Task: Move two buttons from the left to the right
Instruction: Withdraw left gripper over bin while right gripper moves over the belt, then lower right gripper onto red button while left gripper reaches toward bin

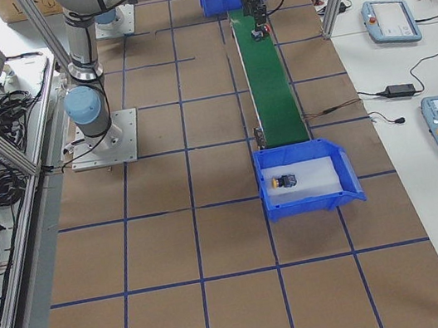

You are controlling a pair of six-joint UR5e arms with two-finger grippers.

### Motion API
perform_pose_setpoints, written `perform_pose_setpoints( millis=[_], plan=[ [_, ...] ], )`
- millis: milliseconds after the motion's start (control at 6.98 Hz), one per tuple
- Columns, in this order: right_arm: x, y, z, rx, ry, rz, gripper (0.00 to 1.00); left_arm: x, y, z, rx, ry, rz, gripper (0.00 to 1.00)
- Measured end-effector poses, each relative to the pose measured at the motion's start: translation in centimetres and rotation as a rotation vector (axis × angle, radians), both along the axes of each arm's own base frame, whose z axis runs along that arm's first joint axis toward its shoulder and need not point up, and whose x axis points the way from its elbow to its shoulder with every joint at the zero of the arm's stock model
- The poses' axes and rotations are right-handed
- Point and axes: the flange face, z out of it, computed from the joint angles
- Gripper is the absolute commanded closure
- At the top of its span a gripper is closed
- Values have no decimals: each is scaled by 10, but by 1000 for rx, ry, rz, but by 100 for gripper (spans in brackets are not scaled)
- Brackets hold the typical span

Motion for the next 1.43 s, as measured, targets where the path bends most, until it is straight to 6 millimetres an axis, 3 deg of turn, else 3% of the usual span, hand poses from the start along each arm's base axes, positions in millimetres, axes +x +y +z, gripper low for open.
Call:
perform_pose_setpoints(
  millis=[430,860,1147,1433],
  plan=[
    [45,-12,-46,18,0,62,2,-30,27,22,14,40,256,0],
    [81,-26,-92,3,0,108,3,-33,79,28,8,74,410,0],
    [94,-37,-121,-15,-1,119,3,-31,99,36,-19,70,424,0],
    [98,-49,-145,-27,-2,120,3,-34,103,44,-34,70,410,0]
  ],
)
